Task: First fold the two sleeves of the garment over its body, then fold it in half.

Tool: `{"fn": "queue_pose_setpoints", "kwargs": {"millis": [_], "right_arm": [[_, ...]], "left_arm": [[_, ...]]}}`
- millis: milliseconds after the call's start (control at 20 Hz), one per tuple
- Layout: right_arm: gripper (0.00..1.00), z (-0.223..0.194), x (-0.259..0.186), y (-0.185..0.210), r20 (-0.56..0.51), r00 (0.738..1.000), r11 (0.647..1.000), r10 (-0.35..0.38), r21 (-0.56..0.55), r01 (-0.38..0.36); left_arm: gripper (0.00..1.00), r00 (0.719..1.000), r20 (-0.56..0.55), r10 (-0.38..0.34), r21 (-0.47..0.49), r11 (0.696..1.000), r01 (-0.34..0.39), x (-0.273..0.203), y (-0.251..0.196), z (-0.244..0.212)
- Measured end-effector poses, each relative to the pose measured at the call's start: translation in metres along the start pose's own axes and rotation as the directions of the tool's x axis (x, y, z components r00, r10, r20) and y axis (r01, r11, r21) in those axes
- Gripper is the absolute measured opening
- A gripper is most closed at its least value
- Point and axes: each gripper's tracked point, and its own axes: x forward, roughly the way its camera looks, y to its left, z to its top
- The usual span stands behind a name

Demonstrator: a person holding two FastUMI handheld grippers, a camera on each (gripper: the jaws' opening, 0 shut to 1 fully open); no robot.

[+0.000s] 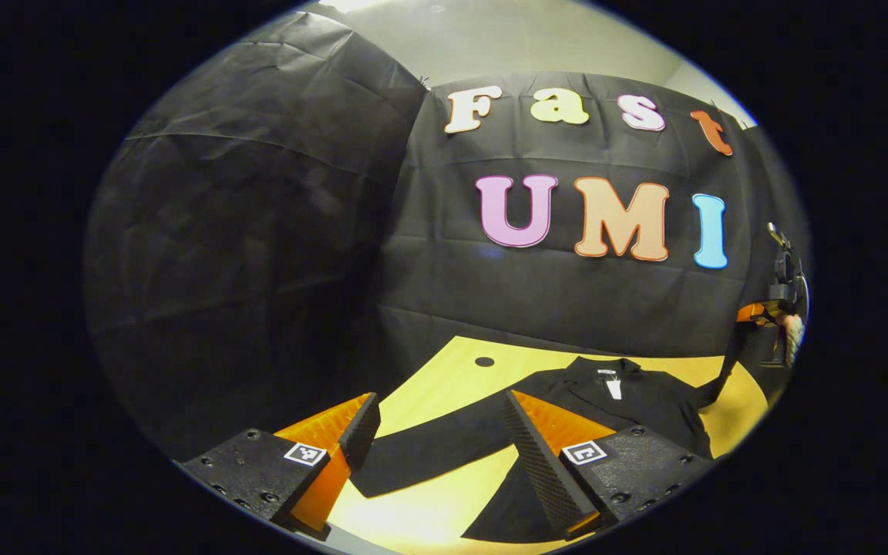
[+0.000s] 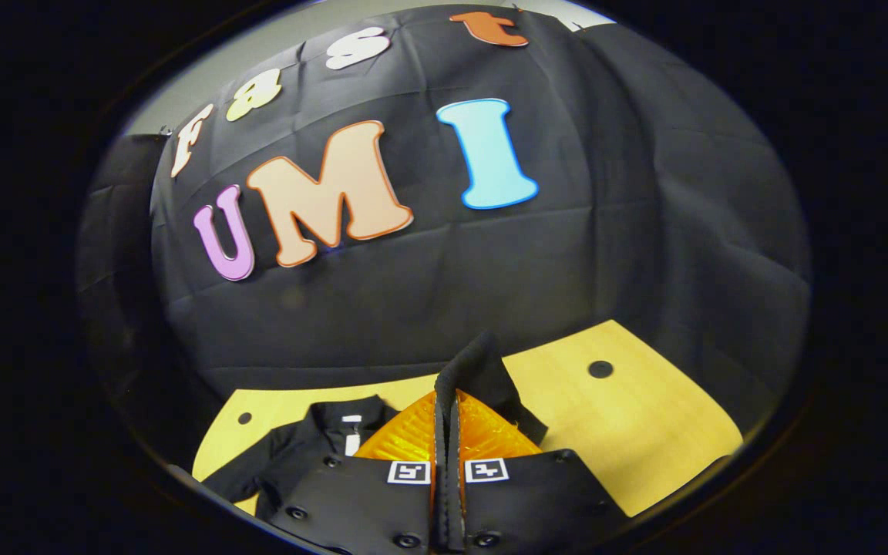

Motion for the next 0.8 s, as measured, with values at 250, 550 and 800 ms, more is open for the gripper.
{"fn": "queue_pose_setpoints", "kwargs": {"millis": [250,550,800], "right_arm": [[0.02,-0.011,0.028,0.074,-0.017,0.995,0.993,0.100,-0.065,-0.101],[0.05,-0.055,0.046,0.177,-0.077,0.965,0.958,0.252,-0.117,-0.260],[0.02,-0.103,0.056,0.248,-0.134,0.931,0.915,0.339,-0.181,-0.360]], "left_arm": [[0.92,0.999,-0.030,0.023,-0.027,0.999,-0.023,0.002,0.010,-0.011],[0.92,0.998,-0.046,0.051,-0.051,0.997,-0.054,0.005,0.023,-0.018],[0.92,0.993,-0.046,0.111,-0.034,0.993,-0.113,0.005,0.047,-0.022]]}}
